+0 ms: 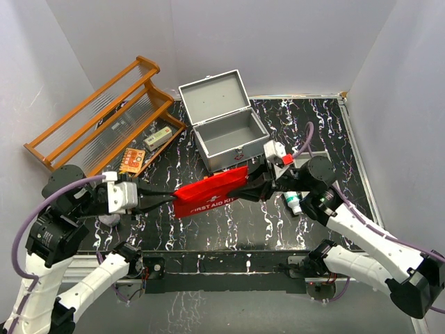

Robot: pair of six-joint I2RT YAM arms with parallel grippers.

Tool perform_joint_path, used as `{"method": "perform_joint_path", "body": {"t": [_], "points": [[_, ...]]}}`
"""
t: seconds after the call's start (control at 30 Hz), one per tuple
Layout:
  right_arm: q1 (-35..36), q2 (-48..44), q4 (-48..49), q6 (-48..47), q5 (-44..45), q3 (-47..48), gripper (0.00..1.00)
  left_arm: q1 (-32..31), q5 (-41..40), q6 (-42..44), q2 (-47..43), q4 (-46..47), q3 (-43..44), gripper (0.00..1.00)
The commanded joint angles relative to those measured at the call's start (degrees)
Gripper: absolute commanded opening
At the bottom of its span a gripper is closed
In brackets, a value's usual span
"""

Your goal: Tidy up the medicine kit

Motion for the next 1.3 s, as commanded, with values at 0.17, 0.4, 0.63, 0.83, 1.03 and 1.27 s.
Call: {"method": "perform_joint_path", "body": {"t": [0.17,0.4,0.63,0.83,1.03,1.27], "points": [[0.13,-3.39,-24.39,-6.76,16.42,3.86,0.00,0.11,-32.21,-9.54,-3.75,8.72,-9.69,0.71],[-0.07,3.85,-41.00,-8.75,34.23,13.04,0.00,0.16,-55.71,-19.89,-2.90,15.32,-15.88,0.98],[-5.64,15.31,-51.62,-8.31,40.80,28.81,0.00,0.10,-66.28,-30.03,6.57,12.08,-13.05,0.99],[-13.80,26.02,-62.71,-9.88,38.21,42.27,0.00,0.15,-62.66,-35.53,8.93,14.20,-16.32,0.99],[-19.13,35.61,-70.64,-10.53,34.45,54.77,0.00,0.10,-53.73,-38.85,10.05,18.42,-20.15,0.99],[-19.18,53.02,-82.68,-10.69,30.12,73.10,0.00,0.10,-51.02,-47.25,17.63,22.74,-21.42,0.99]]}}
